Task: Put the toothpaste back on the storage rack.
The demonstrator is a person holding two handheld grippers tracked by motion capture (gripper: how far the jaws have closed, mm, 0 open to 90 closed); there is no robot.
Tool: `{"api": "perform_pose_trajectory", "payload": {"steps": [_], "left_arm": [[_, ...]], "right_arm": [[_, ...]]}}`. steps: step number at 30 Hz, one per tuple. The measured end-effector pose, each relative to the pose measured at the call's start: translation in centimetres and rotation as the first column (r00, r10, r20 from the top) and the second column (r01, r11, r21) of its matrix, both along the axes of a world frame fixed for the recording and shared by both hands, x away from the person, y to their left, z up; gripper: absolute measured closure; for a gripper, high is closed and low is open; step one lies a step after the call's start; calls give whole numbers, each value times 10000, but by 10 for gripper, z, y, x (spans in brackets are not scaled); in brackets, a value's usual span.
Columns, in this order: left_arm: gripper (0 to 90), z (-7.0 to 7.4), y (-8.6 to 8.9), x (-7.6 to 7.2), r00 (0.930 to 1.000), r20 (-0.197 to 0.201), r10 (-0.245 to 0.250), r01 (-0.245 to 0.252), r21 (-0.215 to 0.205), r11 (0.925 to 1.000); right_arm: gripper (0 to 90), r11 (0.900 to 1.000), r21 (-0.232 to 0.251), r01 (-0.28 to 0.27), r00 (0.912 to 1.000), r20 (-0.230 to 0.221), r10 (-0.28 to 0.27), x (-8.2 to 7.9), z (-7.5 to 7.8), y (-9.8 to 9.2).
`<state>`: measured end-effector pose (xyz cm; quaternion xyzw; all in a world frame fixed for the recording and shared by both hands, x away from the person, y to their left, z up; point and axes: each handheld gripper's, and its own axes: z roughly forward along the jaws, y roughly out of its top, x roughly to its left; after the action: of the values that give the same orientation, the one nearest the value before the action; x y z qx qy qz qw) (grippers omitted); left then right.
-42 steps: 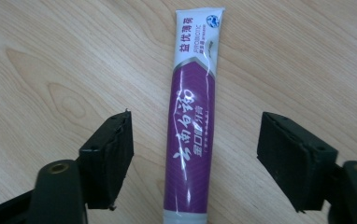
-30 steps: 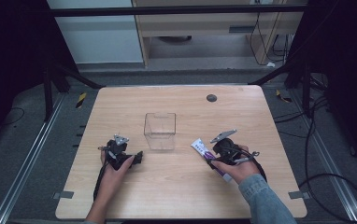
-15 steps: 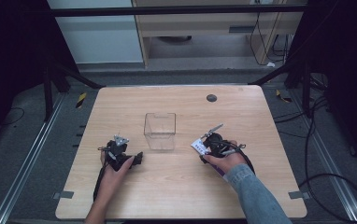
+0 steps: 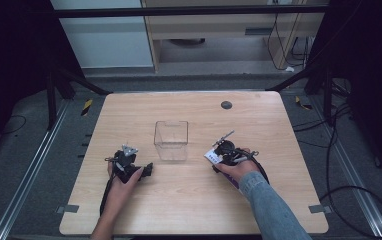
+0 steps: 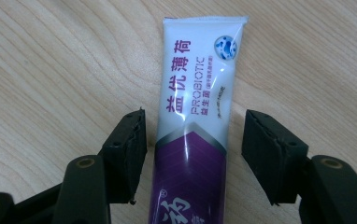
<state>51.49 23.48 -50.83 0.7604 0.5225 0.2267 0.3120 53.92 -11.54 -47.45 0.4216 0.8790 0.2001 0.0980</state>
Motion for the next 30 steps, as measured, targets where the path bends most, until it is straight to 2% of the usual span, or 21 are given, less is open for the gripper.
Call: {"api": "perform_pose_trajectory", "payload": {"steps": [10, 16, 19, 30], "left_arm": [[0, 0, 0, 0, 10000, 1, -3, 3, 1, 10000], [0, 0, 0, 0, 10000, 1, -3, 3, 1, 10000], [0, 0, 0, 0, 10000, 1, -3, 3, 0, 10000], [0, 0, 0, 0, 10000, -4, -25, 25, 10, 10000]], "right_arm": [[412, 10000, 3, 20, 9999, -101, -20, 1, -2, 1], [449, 10000, -88, -19, 10000, -40, 19, 1, -2, 0], [510, 10000, -55, -51, 10000, 4, 51, 1, -1, 0], [545, 9999, 1, -105, 9999, 64, 105, -1, -1, -1]]}}
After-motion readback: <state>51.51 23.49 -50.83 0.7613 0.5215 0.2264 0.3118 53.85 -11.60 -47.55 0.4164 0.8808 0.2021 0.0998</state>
